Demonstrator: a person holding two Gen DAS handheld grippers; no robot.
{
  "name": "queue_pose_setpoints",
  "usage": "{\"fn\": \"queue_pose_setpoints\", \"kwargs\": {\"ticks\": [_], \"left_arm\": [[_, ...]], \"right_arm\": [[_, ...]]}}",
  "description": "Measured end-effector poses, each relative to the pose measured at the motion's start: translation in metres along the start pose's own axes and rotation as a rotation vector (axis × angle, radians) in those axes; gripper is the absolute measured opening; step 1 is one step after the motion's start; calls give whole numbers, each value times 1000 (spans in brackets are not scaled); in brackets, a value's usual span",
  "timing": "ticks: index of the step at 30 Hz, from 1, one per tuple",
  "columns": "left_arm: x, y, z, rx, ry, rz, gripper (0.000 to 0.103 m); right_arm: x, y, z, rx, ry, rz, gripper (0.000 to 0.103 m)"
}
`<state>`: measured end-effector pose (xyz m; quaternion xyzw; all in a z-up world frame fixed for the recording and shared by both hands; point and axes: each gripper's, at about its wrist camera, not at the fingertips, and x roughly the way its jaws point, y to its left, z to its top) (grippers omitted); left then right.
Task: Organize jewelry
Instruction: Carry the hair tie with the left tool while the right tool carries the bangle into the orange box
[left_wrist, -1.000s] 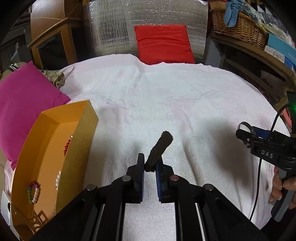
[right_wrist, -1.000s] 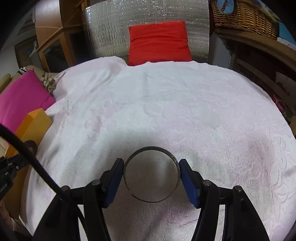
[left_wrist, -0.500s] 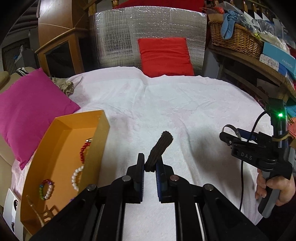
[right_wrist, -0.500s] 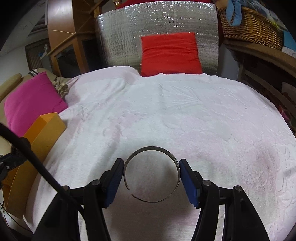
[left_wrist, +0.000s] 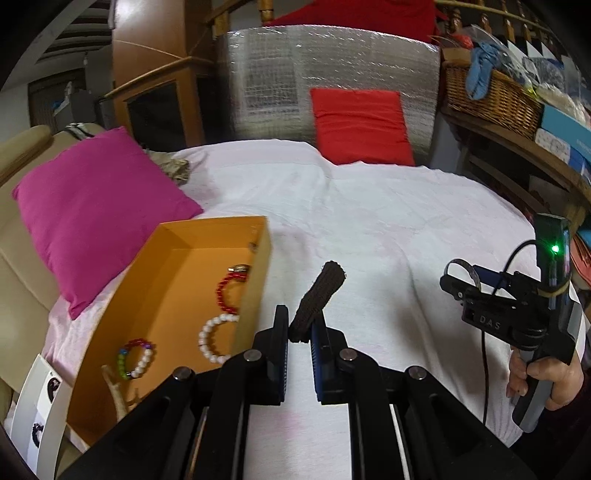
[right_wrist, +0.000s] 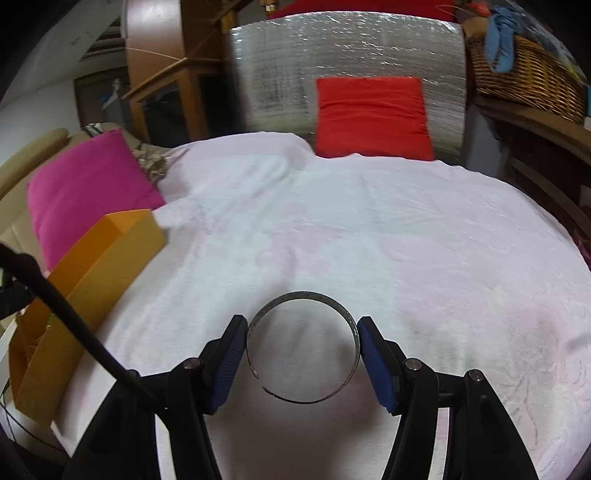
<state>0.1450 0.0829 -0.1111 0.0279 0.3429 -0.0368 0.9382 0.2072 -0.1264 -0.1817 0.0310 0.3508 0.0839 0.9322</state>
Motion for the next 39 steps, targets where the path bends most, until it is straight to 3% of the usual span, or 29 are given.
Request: {"fn": "queue_pose_setpoints", "kwargs": {"ticks": [9,17,25,39], "left_arm": [[-17,62,4,-102,-69,143,11],[-8,115,-7,-180,-41,228,11],[8,143,-19,-228,-1,264,11],[32,179,-31,-304,56,322,11]], "right_arm": [[-2,68,43,-102,-30,130,64],[13,169,87,-187,-44,302,64],[36,239,80,-249,-13,380,64],[63,268,49,-299,46,382,64]]}}
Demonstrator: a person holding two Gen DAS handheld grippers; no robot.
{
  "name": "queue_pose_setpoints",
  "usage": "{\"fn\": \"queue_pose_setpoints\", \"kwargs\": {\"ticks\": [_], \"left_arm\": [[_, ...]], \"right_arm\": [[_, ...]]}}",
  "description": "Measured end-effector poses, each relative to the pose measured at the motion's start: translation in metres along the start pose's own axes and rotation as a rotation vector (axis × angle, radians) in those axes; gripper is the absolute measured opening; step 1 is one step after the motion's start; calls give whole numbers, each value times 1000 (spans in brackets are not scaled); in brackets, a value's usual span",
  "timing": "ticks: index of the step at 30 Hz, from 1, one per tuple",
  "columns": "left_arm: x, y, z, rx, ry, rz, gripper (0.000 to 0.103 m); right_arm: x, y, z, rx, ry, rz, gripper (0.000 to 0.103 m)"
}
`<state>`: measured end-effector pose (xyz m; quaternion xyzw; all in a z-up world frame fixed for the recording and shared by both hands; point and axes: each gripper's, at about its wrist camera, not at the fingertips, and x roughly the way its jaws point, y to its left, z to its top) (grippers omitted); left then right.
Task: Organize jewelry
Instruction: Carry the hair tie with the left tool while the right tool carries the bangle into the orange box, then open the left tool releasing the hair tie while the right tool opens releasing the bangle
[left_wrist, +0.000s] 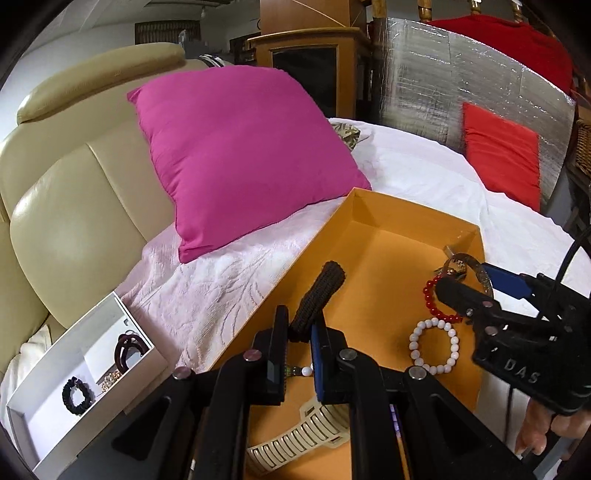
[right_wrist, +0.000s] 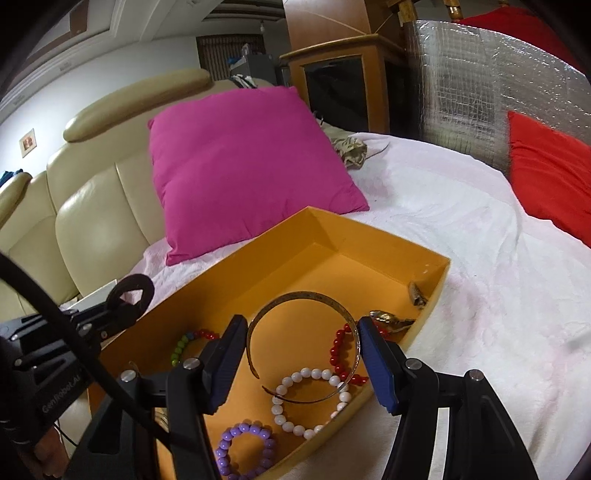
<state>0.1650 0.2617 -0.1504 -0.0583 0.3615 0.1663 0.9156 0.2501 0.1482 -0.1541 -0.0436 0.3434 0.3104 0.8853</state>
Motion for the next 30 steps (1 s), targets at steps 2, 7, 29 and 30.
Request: {"fn": "queue_pose_setpoints", "kwargs": {"ticks": [2,7,29,30], "left_arm": [[1,1,0,0,3,-1,11],[5,-1,-1,7,18,0,11],[28,-6,-5,30,98,28,19],[28,-6,-5,28,99,32,26]], "right_arm": [[5,2,-1,-11,3,-5,64],[16,0,0,-7,24,-19,64],[41,-15,-2,41,70,-43,66],[39,-16,-2,49,66,-35,66]]}}
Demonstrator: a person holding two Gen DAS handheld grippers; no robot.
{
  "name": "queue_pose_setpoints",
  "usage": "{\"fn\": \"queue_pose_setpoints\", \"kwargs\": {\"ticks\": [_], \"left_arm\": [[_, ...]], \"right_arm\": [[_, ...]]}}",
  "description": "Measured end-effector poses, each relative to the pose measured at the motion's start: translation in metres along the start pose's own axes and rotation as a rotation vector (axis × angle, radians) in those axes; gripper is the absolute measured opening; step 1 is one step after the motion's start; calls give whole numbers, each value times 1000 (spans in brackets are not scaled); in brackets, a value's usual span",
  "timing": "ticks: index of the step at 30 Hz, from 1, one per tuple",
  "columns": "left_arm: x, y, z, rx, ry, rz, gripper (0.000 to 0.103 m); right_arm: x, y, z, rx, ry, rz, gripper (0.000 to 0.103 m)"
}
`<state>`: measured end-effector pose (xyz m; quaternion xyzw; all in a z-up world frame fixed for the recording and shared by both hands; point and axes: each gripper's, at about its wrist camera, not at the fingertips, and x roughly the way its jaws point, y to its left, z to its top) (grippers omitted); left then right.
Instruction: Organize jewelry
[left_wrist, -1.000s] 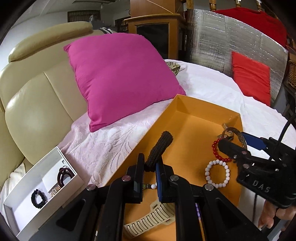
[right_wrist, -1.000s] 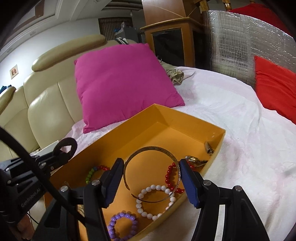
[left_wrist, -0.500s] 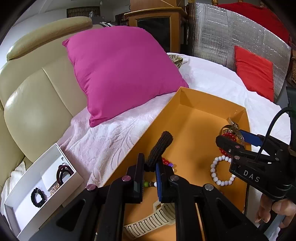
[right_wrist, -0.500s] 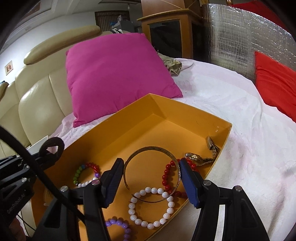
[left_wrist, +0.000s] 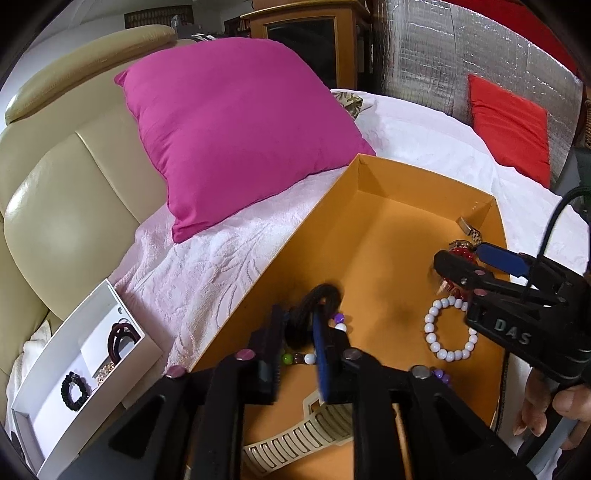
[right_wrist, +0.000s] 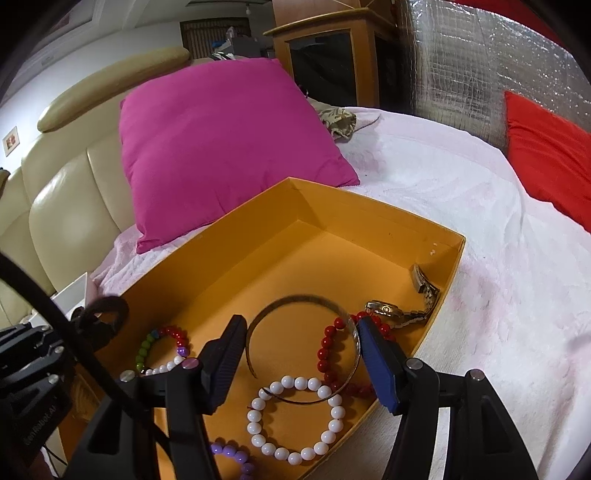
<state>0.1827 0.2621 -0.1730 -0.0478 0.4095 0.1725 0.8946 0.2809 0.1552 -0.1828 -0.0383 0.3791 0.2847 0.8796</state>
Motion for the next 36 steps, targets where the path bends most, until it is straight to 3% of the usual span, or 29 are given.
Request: {"fn": "queue_pose_setpoints", "kwargs": {"ticks": [1,2,9,16,19,27,36], "left_arm": [[-1,0,0,-1,-3,4,41],[-2,0,1,-4,-12,12,50],[-29,-9,-2,-2,-110,56,61],[-88,-19,-21,-34,-90,77,76],[-133,-20,-32,-27,-141,55,76],[-239,-24,-54,10,-317,162,86],[-302,-23,-64,-15,-383,131,86]], "right_arm": [[-1,-1,0,7,-4,8,66],[-5,-3,-1,21,-15,25,69],[-47,-21,-13,73,-66,29,70],[-131,-32,-40,45,-110,29,70],[-164,-31,-50,47,-126,35,70],[-249,-10,-81,54,-177,40,70],[-321,21,-99,28,-207,-7,70]]}}
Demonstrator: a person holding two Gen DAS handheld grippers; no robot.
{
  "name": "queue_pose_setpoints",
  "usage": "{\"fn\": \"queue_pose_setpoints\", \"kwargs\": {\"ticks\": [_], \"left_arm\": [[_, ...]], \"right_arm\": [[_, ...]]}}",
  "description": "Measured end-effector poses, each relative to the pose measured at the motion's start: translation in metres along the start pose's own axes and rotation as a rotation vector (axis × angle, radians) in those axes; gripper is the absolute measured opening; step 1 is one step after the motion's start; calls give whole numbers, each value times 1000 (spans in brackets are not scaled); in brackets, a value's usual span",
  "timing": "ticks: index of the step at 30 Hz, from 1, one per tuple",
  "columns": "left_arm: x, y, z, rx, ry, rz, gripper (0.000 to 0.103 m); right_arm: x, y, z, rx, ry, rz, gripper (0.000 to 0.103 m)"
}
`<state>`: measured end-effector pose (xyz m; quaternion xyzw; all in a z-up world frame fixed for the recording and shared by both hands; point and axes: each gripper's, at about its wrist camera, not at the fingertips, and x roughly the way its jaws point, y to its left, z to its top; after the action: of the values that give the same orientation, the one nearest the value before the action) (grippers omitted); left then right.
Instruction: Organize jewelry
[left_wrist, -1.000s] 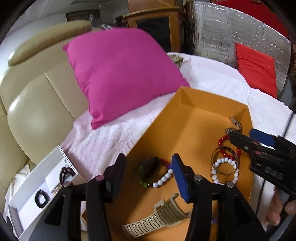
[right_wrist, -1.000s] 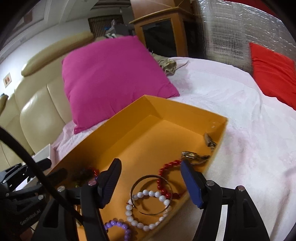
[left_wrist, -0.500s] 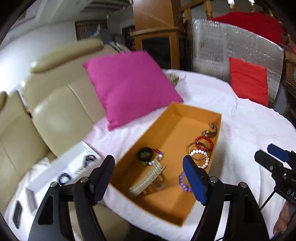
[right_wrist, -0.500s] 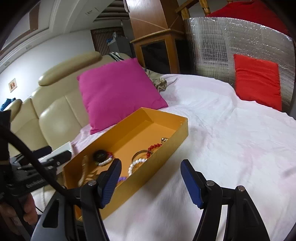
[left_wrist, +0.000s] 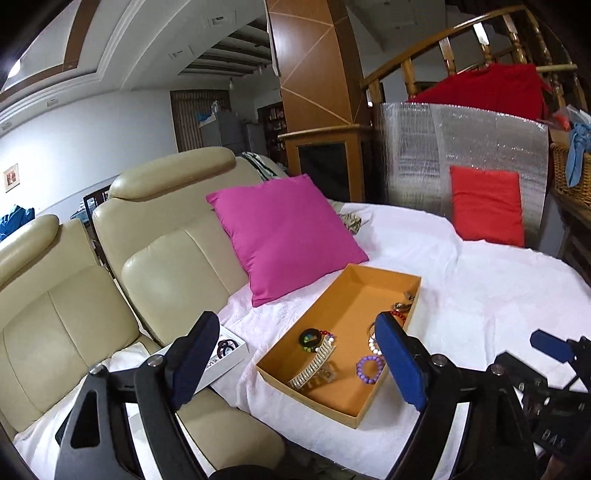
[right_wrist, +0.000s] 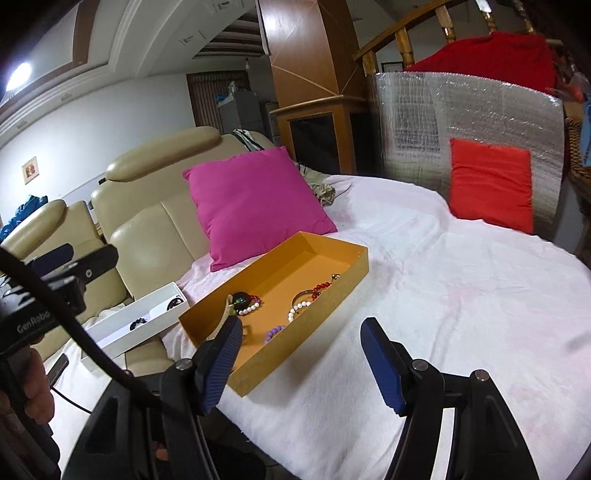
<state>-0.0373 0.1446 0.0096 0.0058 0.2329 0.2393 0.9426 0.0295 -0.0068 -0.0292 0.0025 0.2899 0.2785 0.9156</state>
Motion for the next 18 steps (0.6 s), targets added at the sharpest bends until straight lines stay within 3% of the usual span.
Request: {"fn": "queue_pose_setpoints", "kwargs": {"ticks": [8,18], "left_arm": [[-20,13,-2,-52,-10,4,86],[-28,25,-7,-69,-18,36,86]], "right_arm": [[-35,21,-9,-56,-21,-102,70],[-50,41,-10,-67,-34,-98,70]]}}
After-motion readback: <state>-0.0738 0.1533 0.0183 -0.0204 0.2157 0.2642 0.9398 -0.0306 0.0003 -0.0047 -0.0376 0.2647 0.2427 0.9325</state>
